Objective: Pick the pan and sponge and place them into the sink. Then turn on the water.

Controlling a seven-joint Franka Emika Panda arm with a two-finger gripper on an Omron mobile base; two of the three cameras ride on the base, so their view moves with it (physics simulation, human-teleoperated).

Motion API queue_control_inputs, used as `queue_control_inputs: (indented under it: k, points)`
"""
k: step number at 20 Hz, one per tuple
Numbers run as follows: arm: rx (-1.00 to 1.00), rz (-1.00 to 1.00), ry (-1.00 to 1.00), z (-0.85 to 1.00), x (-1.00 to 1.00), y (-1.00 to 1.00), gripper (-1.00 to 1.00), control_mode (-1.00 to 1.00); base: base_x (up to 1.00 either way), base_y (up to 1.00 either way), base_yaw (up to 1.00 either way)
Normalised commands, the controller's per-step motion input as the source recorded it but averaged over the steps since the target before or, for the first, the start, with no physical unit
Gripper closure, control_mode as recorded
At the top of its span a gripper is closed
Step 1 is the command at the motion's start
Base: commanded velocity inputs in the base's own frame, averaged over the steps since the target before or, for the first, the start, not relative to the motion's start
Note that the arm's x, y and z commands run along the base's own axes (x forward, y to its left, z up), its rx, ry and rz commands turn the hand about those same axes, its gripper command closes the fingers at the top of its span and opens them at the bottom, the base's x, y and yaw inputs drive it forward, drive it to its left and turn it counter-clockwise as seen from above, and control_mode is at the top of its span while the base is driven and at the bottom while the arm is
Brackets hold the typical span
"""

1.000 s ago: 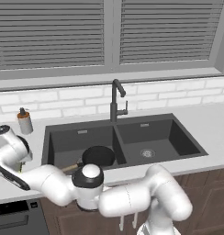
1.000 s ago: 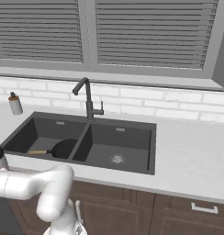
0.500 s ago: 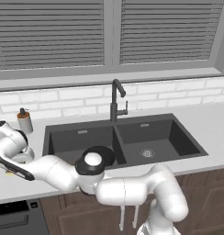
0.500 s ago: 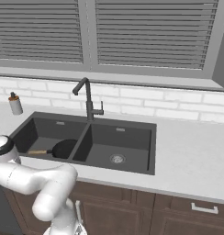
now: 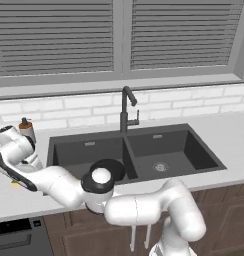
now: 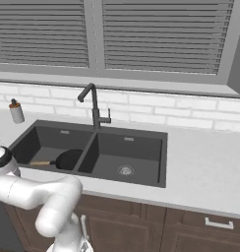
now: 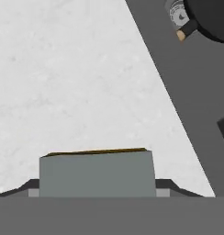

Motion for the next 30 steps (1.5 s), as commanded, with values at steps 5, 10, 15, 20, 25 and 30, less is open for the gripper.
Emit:
queue_control_inputs:
  k: [5,10,15,20,25,30]
  points:
    - [0.27,-0.24,-0.27,0.0,-0.02,-1.0,1.0,-1.0,0.0,0.0,0.0]
    - [0.39,-0.15,-0.49,-0.11,0.0,-1.0,1.0,-1.0,0.0,0.0,0.0]
    - [0.35,-0.11,-0.45,0.05,-0.15,-1.0,1.0,-1.0,0.0,0.0,0.0]
    - [0.23,-0.16,0.03,0.66,-0.06,-1.0,1.0,-1.0,0.0,0.0,0.0]
    - [0.04,-0.19,0.48,0.55,0.15,-1.0,1.0,-1.0,0.0,0.0,0.0]
    - [-0.03,-0.15,0.38,0.03,0.3,-0.67,1.0,-1.0,0.0,0.0,0.0]
